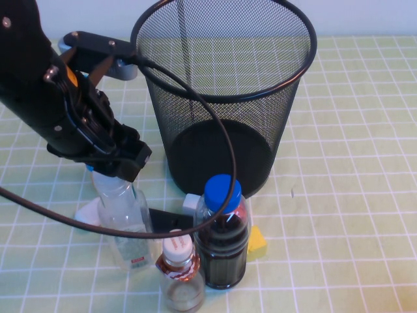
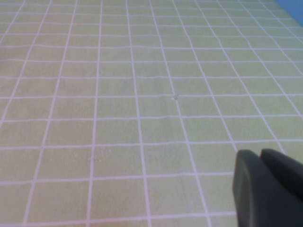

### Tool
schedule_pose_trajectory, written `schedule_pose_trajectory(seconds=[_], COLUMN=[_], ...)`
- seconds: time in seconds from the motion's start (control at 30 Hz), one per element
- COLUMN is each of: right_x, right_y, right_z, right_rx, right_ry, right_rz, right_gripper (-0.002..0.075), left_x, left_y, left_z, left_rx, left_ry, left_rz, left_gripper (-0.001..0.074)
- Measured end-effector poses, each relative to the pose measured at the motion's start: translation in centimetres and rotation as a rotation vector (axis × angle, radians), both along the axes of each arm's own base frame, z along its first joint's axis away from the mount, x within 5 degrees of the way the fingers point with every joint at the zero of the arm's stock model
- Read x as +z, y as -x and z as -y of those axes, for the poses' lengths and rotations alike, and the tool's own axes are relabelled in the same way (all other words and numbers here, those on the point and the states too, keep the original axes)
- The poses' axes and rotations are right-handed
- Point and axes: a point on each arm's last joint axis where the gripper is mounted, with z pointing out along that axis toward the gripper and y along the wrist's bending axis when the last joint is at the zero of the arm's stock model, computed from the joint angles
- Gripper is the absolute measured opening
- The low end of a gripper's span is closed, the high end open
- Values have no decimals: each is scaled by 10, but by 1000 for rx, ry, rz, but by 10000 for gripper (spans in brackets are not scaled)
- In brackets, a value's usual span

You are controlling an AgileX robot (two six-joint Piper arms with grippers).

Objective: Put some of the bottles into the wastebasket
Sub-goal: Pick up a bottle from the table with left arm, then place the bottle in the trash can

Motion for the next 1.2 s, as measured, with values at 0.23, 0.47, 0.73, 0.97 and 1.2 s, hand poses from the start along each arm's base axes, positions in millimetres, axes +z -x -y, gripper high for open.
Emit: schedule_pose_trajectory(seconds=[0.23, 0.47, 0.73, 0.97, 1.2], right_x=[0, 0, 0, 0, 0], right_y=[0, 0, 0, 0, 0], right_z=[0, 0, 0, 0, 0], right_rx=[0, 0, 0, 0, 0], right_ry=[2, 2, 2, 2, 2], right_rz=[0, 0, 0, 0, 0], right_gripper=[-8, -8, -8, -8, -8], left_x=[7, 47, 77, 108, 143], left_y=[2, 21, 53, 97, 142], left_z=[-1, -11, -28, -51, -75], left_rx=[0, 4, 24, 53, 60], left_ry=[11, 77, 141, 224, 315], left_rz=[23, 145, 242, 353, 500], left_gripper=[335, 335, 335, 335, 335])
